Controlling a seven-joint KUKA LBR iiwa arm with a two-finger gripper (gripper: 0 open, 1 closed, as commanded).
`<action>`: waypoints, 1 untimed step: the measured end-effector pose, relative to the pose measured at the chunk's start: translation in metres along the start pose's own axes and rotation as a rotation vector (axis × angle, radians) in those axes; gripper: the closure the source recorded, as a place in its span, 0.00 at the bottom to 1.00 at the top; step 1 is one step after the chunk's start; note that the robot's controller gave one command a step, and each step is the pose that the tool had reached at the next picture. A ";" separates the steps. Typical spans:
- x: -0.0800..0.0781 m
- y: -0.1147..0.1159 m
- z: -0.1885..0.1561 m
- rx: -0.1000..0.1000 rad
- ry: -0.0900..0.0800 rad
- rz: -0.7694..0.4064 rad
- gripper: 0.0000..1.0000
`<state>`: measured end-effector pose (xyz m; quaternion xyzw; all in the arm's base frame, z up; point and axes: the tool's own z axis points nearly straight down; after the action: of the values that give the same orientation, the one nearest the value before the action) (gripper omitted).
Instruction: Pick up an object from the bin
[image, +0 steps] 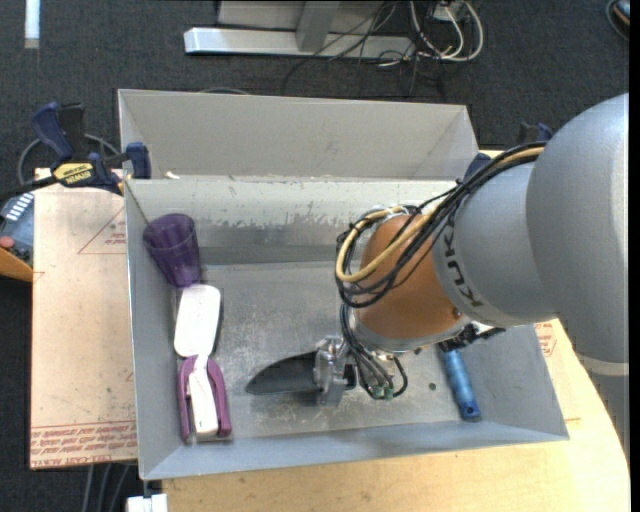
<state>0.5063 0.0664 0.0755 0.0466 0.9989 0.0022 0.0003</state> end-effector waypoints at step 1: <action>0.000 0.000 0.000 0.000 0.000 0.000 1.00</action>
Offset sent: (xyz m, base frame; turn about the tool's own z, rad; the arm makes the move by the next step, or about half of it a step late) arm 0.0000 0.0000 0.0000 0.0000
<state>0.5063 0.0664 0.0755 0.0466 0.9989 0.0022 0.0003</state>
